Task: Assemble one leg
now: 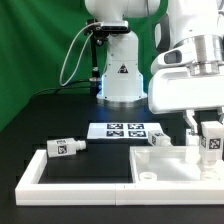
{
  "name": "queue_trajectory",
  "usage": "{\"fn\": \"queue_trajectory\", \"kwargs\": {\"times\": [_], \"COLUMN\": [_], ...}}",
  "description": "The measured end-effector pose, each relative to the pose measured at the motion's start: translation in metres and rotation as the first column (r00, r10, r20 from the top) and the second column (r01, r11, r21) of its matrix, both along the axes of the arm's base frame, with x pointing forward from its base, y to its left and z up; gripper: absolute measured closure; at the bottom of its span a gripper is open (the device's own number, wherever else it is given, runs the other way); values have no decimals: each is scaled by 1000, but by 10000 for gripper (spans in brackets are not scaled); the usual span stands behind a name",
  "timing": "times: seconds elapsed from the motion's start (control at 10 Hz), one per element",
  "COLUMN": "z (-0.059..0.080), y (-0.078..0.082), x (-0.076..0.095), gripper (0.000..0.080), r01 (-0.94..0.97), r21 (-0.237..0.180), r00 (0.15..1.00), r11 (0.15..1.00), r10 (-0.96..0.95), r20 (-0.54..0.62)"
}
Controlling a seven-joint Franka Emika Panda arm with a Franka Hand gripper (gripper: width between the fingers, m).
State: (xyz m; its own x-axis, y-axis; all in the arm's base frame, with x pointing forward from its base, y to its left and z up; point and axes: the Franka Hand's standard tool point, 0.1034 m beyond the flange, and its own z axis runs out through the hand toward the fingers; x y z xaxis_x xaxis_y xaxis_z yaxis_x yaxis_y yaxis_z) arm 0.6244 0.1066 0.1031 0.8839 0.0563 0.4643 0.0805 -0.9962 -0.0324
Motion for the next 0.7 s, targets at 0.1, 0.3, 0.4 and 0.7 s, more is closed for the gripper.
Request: {"fn": "queue_trajectory", "kwargs": {"times": [0.1,0.3,0.4,0.7], "z": [-5,-9,-9,-18], "y": [0,3,3,2], "x": [-3,-4,-2,-1], "gripper": [512,512,512,512], "r01": [-1,-5,-6,-5], "r21": [-2,-3,-3,-7], "r00": [1000,1000,1000,1000], "r11": [1000,1000,1000,1000], "r10": [1,5,6,5], "r20": [-9,-12,-9,-10]}}
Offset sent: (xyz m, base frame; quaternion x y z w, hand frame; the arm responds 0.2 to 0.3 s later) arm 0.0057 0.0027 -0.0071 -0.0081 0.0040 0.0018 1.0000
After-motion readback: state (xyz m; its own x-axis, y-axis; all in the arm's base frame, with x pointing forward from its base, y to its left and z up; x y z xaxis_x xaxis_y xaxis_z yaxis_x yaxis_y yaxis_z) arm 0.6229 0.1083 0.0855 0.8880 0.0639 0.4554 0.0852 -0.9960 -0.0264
